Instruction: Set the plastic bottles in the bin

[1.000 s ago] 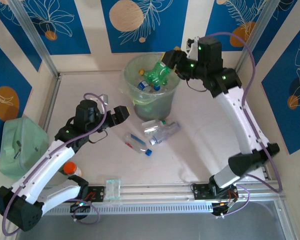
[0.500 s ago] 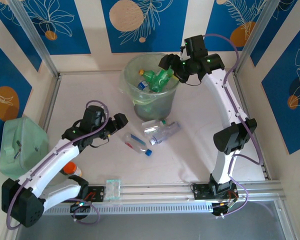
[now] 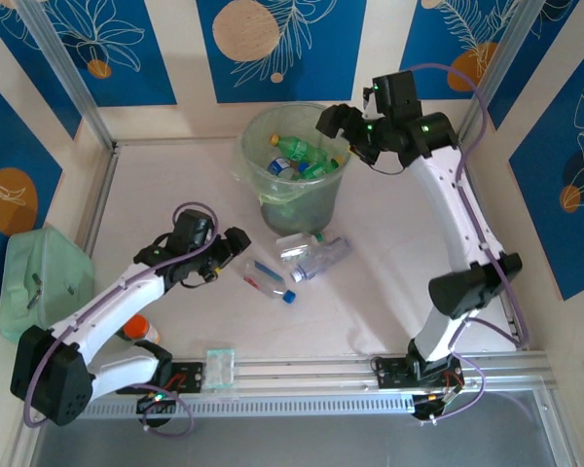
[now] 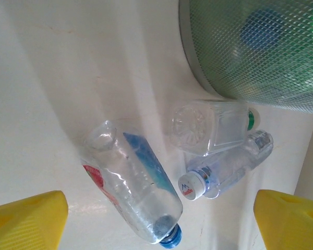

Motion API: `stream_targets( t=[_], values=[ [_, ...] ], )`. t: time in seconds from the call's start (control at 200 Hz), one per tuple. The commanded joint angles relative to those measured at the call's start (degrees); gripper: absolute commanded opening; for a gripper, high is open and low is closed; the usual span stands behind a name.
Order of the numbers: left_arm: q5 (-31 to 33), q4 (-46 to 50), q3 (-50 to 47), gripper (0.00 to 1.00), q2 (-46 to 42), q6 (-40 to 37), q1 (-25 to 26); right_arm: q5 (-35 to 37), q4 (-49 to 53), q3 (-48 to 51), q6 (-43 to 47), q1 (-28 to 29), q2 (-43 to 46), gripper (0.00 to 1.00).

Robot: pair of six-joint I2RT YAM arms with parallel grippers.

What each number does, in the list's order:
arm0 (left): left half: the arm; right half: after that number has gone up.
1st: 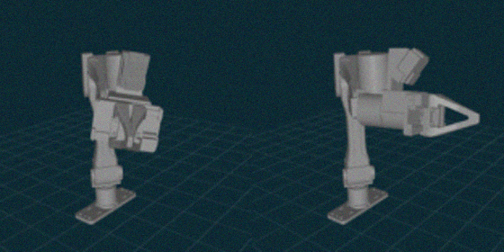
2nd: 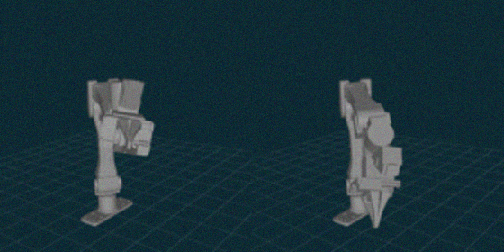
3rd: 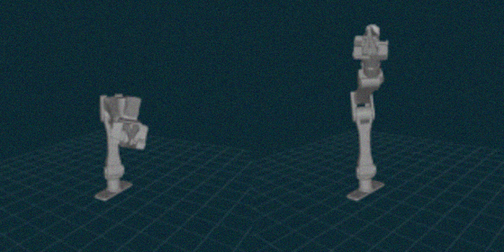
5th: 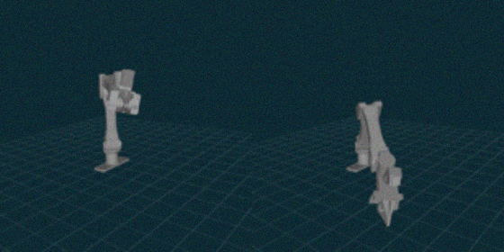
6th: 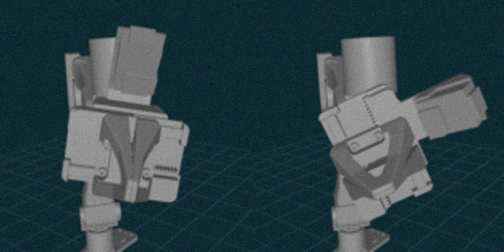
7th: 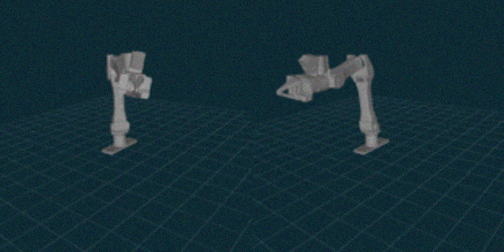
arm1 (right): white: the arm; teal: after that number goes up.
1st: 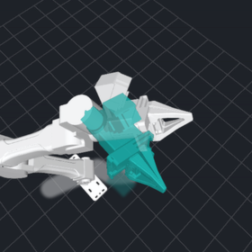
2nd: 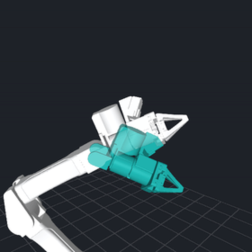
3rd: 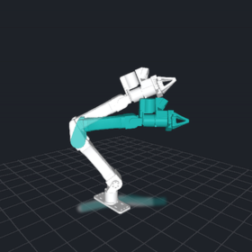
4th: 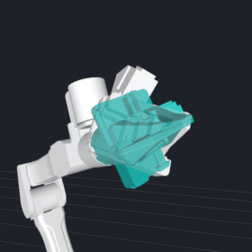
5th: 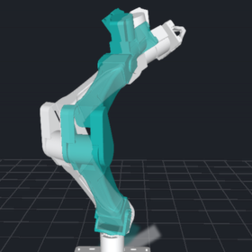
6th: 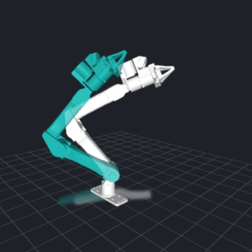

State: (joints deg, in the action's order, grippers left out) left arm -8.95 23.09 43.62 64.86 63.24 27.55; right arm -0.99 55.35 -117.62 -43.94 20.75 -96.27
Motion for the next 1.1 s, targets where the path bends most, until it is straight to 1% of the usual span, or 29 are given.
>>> stream_targets(
  t=[0.0,0.095,0.2,0.465,0.565,0.725,0.905,1.095],
  values=[
    [-0.15,-0.58,0.04,0.91,2.32,3.52,0.98,2.76,-3.12,7.84,1.66,2.85,7.32,0.87],
    [1.06,1.65,1.18,0.91,5.1,5.13,2.05,4.47,-7.65,17.58,2.33,6.08,13.88,0.87],
    [1.83,3.7,2.15,0.91,7.7,6.6,2.92,6.48,-10.02,26.05,2.46,9.28,19.21,0.88],
    [1.83,3.31,5.06,0.9,14.27,9.7,4.7,8.81,-10.03,38.59,0.06,14.17,26.31,0.89],
    [1.85,2.67,6.54,0.9,17.32,9.69,5.3,8.99,-9.77,41.03,-0.98,14.88,27.48,0.89],
    [0.46,2.45,7.62,0.85,21.62,10.27,5.58,9.34,-9.94,43.18,-2.01,15.37,28.93,0.89],
    [0.12,2.31,7.45,0.82,23.62,9.93,5.67,9.1,-10.29,43.4,-2.19,15.68,29.12,0.89],
    [-0.86,1.4,7.19,0.75,25.46,9.56,5.67,8.91,-10.41,43.14,-2.02,16.23,28.68,0.89]
  ],
)
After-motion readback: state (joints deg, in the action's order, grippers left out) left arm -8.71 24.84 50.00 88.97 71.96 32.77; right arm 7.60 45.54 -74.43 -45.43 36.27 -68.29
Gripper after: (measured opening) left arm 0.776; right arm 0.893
